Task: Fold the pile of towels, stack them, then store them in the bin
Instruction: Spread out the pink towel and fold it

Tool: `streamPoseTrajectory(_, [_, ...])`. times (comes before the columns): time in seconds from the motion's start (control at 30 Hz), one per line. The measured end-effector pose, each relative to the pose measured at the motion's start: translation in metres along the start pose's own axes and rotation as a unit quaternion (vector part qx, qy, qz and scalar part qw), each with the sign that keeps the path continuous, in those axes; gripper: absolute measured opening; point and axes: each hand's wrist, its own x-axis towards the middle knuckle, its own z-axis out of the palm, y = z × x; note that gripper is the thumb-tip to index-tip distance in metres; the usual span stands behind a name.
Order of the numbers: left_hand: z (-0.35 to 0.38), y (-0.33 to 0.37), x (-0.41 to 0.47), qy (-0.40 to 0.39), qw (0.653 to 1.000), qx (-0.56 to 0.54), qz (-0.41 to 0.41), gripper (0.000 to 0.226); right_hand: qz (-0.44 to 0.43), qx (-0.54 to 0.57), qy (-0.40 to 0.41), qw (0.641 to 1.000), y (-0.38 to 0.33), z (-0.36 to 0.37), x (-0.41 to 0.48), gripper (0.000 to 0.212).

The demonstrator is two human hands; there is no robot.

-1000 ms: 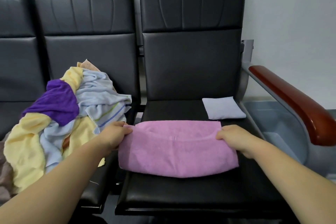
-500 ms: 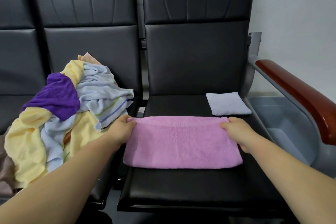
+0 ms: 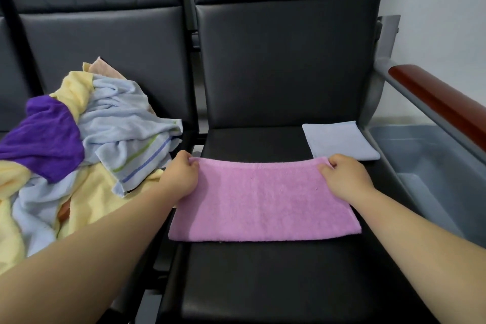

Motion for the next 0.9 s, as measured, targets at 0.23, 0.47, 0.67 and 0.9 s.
streamPoseTrajectory(0.23, [0.010, -0.005, 0.002, 0.005, 1.000, 0.009, -0.007, 0.020, 0.002, 0.003, 0.005, 1.000, 0.000, -0.001, 0.001, 0.031])
streamPoseTrajectory(0.47, [-0.002, 0.002, -0.021, 0.008, 1.000, -0.013, -0.017, 0.051, 0.028, 0.059, 0.007, 0.998, -0.002, -0.011, -0.007, 0.034])
streamPoseTrajectory(0.67, [-0.001, 0.036, -0.063, -0.029, 0.991, 0.096, 0.086, 0.033, -0.137, -0.041, -0.002, 0.990, -0.018, -0.011, -0.045, 0.019])
streamPoseTrajectory(0.9, [0.039, 0.061, -0.113, -0.137, 0.936, 0.235, 0.221, 0.029, -0.187, -0.204, -0.140, 0.951, -0.020, -0.004, -0.068, 0.031])
